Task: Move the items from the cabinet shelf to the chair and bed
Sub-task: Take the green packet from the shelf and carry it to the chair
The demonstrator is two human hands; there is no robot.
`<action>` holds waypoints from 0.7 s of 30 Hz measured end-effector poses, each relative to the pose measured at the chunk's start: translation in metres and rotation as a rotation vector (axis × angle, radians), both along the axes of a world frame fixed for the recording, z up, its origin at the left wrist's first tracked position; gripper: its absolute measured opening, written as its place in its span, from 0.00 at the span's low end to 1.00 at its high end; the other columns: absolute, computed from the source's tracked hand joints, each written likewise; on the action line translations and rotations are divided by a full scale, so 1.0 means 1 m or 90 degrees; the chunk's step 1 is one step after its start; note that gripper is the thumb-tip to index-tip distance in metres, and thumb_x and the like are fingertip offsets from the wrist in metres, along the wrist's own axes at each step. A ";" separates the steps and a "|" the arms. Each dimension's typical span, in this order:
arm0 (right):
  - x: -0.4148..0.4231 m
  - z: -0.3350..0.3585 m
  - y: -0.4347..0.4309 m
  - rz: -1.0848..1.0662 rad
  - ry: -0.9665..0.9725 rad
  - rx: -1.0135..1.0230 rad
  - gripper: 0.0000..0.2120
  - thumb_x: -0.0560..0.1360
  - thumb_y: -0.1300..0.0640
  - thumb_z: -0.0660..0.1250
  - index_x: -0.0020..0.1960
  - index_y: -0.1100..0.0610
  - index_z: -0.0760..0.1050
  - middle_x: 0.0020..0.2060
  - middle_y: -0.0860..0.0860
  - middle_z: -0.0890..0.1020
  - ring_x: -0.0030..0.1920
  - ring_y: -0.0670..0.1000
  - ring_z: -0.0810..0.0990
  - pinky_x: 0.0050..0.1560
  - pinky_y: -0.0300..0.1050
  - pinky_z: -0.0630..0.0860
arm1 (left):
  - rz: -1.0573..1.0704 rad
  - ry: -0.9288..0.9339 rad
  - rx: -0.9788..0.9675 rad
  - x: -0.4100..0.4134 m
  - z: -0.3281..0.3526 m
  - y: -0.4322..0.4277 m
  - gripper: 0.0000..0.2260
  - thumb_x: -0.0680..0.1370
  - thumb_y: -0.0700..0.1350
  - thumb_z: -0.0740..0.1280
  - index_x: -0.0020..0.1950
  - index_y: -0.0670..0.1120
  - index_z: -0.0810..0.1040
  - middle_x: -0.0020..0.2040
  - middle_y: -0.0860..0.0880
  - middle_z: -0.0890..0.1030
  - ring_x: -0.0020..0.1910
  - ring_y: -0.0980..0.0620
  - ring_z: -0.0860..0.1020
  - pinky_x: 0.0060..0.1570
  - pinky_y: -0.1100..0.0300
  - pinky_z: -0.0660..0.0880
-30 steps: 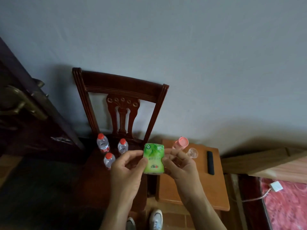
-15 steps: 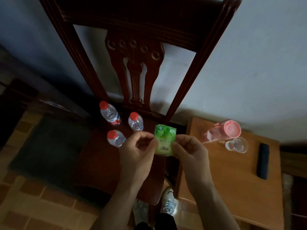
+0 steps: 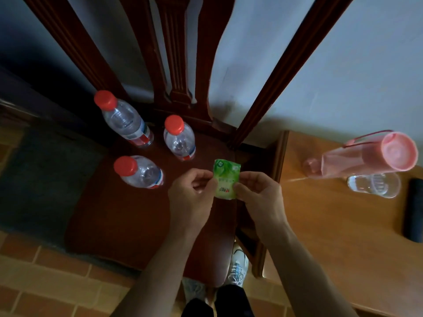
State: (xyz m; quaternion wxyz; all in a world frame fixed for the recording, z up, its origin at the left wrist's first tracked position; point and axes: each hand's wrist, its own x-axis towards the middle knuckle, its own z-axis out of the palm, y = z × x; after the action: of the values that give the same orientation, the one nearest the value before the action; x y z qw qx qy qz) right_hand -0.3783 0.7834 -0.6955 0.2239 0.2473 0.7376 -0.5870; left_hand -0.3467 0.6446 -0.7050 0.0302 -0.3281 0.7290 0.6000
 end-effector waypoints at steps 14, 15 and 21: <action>-0.018 -0.061 -0.007 0.054 -0.065 0.003 0.13 0.80 0.62 0.65 0.62 0.52 0.79 0.47 0.42 0.82 0.48 0.41 0.82 0.43 0.35 0.77 | -0.124 -0.089 0.031 -0.010 -0.073 -0.008 0.17 0.81 0.40 0.61 0.64 0.52 0.82 0.54 0.55 0.85 0.48 0.59 0.83 0.55 0.51 0.80; -0.019 -0.063 -0.007 0.062 -0.078 -0.003 0.13 0.80 0.61 0.65 0.63 0.53 0.79 0.47 0.42 0.82 0.49 0.42 0.82 0.46 0.36 0.77 | -0.127 -0.100 0.039 -0.011 -0.073 -0.006 0.17 0.81 0.40 0.61 0.64 0.53 0.81 0.54 0.54 0.85 0.47 0.59 0.82 0.54 0.51 0.80; -0.022 -0.069 -0.004 0.065 -0.130 -0.032 0.19 0.80 0.54 0.67 0.70 0.55 0.74 0.59 0.49 0.82 0.59 0.48 0.81 0.64 0.51 0.79 | -0.155 -0.124 0.058 -0.019 -0.072 -0.003 0.15 0.80 0.42 0.64 0.66 0.53 0.79 0.54 0.55 0.84 0.52 0.61 0.81 0.57 0.53 0.78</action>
State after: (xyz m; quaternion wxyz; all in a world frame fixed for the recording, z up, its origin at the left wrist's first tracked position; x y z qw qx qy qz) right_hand -0.4001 0.7797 -0.7643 0.3337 0.2624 0.7074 -0.5652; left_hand -0.3662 0.6412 -0.7774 0.1880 -0.2926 0.7289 0.5897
